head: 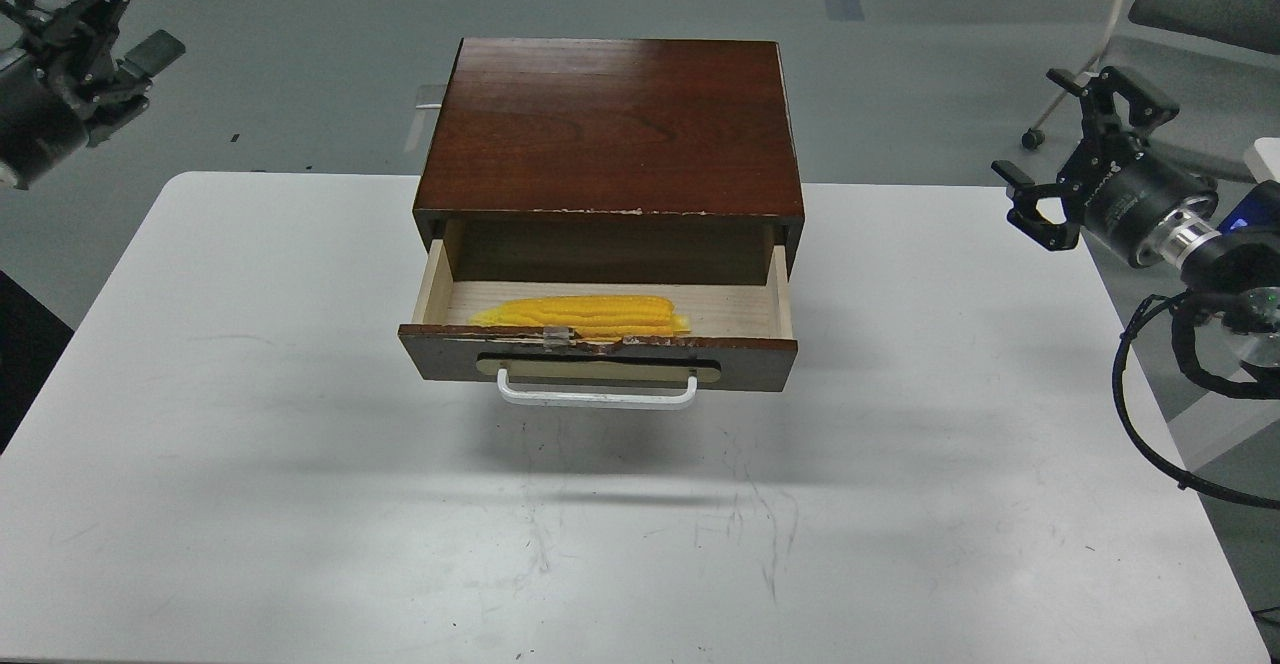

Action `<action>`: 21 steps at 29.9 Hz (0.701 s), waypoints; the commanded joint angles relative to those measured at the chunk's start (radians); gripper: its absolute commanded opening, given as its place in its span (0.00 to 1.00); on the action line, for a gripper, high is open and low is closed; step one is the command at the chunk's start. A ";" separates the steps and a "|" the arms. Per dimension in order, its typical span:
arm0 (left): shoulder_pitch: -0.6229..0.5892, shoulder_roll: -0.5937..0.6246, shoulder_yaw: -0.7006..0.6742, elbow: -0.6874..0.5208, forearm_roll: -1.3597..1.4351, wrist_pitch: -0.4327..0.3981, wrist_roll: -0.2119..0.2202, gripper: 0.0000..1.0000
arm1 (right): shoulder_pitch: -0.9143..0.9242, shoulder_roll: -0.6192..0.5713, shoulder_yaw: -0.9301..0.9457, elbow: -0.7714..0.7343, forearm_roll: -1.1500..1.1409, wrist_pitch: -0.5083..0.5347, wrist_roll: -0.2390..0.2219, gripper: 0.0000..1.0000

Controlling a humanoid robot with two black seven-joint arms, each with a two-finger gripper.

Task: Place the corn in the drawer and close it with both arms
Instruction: 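Bring the left gripper down to the front of the open drawer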

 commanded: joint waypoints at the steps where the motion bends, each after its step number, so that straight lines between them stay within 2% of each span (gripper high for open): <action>1: 0.011 0.075 0.024 -0.167 0.019 -0.049 0.000 0.98 | -0.008 -0.001 -0.002 -0.001 -0.002 0.000 0.001 0.98; 2: 0.013 0.089 0.041 -0.225 0.016 -0.107 0.000 0.95 | -0.018 -0.001 -0.002 -0.002 -0.002 0.000 0.001 0.98; 3: 0.013 0.110 0.041 -0.286 0.013 -0.150 0.000 0.76 | -0.024 -0.001 -0.003 -0.001 -0.002 0.003 0.001 0.98; 4: 0.013 0.122 0.041 -0.308 0.013 -0.172 0.000 0.62 | -0.029 -0.001 -0.003 0.001 -0.002 0.003 0.001 0.98; 5: 0.011 0.133 0.039 -0.344 0.011 -0.198 0.000 0.36 | -0.040 -0.001 -0.005 0.001 -0.003 0.005 0.001 0.98; 7: 0.011 0.132 0.041 -0.381 0.011 -0.200 0.000 0.23 | -0.050 -0.001 -0.005 0.001 -0.003 0.005 0.001 0.98; 8: 0.011 0.132 0.051 -0.417 0.011 -0.200 0.000 0.09 | -0.058 -0.001 -0.008 0.001 -0.003 0.005 0.001 0.98; 9: 0.013 0.127 0.053 -0.418 0.010 -0.209 0.000 0.03 | -0.061 -0.001 -0.008 0.001 -0.005 0.005 0.001 0.98; 10: 0.021 0.120 0.067 -0.418 0.011 -0.213 0.000 0.00 | -0.066 -0.002 -0.008 -0.001 -0.005 0.005 0.001 0.98; 12: 0.025 0.115 0.116 -0.418 0.019 -0.236 0.000 0.00 | -0.070 -0.018 -0.008 -0.004 -0.005 0.005 0.001 0.98; 13: 0.025 0.118 0.137 -0.418 0.020 -0.283 0.000 0.00 | -0.072 -0.030 -0.009 -0.005 -0.005 0.005 0.001 0.98; 14: 0.025 0.118 0.142 -0.418 0.020 -0.297 0.000 0.00 | -0.072 -0.032 -0.011 -0.007 -0.006 0.005 0.001 0.98; 21: 0.041 0.047 0.177 -0.418 0.074 -0.297 0.000 0.00 | -0.089 -0.033 -0.028 -0.008 -0.018 0.005 0.001 0.97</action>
